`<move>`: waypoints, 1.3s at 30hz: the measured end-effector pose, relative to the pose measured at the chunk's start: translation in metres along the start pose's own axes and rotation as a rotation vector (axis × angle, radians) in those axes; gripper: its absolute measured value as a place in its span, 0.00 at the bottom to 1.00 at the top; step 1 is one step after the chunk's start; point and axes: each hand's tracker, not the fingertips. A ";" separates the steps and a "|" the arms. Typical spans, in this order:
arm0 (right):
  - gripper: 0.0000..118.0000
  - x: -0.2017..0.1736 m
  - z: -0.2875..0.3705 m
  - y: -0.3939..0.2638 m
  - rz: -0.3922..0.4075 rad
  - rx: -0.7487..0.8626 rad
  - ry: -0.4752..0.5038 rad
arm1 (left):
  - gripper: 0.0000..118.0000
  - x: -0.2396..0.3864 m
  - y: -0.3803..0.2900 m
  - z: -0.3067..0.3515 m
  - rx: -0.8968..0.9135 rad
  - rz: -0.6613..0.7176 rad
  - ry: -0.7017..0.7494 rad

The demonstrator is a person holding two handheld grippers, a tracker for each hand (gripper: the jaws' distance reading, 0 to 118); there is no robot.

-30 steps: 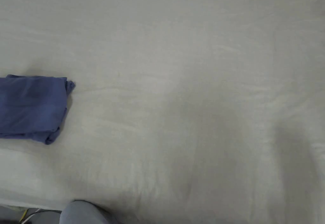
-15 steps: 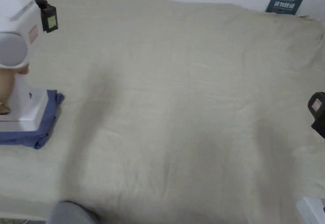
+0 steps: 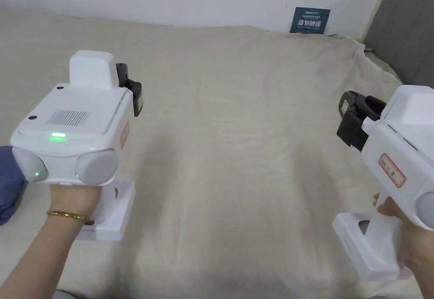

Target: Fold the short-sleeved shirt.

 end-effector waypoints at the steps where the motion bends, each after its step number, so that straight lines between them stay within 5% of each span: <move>1: 0.00 -0.002 0.001 -0.002 0.001 0.004 -0.002 | 0.00 0.003 -0.007 -0.002 -0.012 -0.002 -0.005; 17: 0.00 -0.010 -0.005 -0.052 -0.004 -0.087 -0.010 | 0.00 0.014 -0.078 0.002 -0.162 -0.008 -0.004; 39: 0.00 -0.014 -0.002 -0.074 0.045 -0.146 -0.068 | 0.00 0.017 -0.079 0.006 -0.162 0.007 0.007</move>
